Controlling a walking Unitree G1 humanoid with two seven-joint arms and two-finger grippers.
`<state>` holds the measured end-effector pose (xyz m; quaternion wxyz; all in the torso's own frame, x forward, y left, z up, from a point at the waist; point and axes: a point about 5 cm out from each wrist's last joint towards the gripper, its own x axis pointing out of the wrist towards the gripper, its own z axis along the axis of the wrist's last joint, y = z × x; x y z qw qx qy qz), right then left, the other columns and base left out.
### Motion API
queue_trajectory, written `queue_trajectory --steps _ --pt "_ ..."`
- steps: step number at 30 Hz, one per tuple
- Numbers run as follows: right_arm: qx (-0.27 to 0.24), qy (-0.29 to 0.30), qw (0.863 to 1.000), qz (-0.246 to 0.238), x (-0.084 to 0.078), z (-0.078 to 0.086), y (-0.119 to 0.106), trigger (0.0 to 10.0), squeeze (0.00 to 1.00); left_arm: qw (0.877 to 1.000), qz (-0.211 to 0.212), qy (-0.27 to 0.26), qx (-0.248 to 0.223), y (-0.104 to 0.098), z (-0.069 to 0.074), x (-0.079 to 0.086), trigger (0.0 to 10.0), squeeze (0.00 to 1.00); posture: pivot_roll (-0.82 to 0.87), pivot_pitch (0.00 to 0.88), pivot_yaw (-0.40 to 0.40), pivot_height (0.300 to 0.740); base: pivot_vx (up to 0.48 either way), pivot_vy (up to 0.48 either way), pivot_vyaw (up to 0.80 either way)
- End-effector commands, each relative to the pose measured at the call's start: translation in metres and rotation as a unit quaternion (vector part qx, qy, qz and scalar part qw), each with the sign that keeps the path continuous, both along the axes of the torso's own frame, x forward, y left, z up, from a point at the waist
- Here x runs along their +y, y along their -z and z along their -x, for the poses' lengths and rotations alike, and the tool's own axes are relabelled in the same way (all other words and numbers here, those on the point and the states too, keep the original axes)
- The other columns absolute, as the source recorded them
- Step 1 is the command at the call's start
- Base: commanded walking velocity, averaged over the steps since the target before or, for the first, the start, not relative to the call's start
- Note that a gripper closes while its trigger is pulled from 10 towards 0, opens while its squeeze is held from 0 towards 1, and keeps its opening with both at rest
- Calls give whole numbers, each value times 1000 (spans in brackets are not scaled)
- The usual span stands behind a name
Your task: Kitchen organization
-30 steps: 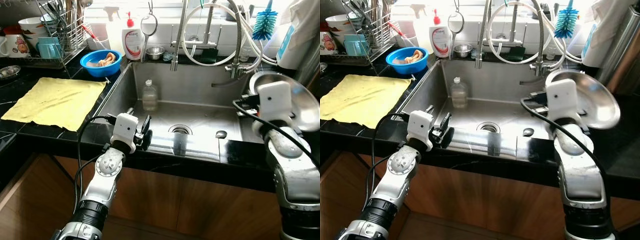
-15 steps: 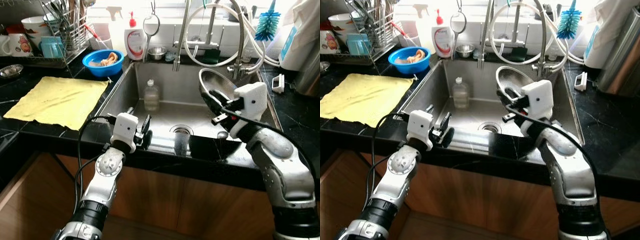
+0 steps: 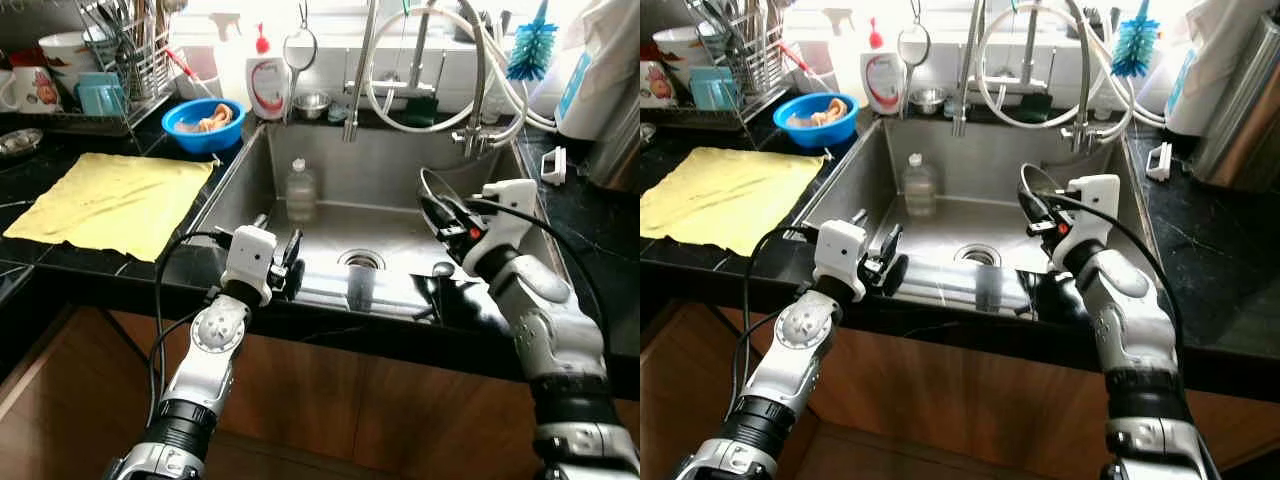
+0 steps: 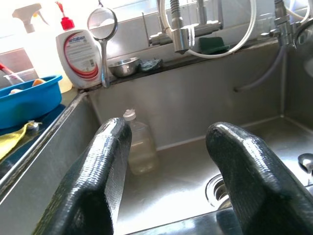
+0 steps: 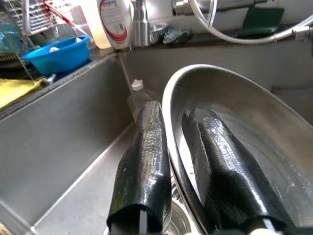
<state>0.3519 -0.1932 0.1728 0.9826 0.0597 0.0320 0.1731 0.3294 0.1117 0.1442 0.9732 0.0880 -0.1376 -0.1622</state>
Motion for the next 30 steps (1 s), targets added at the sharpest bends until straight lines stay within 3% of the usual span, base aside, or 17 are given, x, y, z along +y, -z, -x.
queue_trajectory --steps 1,10,19,30 --pt "-1 14 1000 16 -1 -9 -5 10000 0 1000 -3 -3 0 -2 -3 2 10000 0 -55 0 40 740 0 0 0" --pt "26 50 998 36 -8 -28 -2 10000 0 1000 -4 -2 0 -2 -4 1 10000 0 -52 0 39 740 0 0 0" --pt "36 28 997 66 -1 -33 3 10000 0 1000 -5 -3 -1 -2 -4 1 10000 0 -47 0 33 740 0 0 0" --pt "55 38 995 74 -7 -34 12 10000 0 1000 -3 -2 -2 -2 -3 1 10000 0 -45 0 28 740 0 0 0"
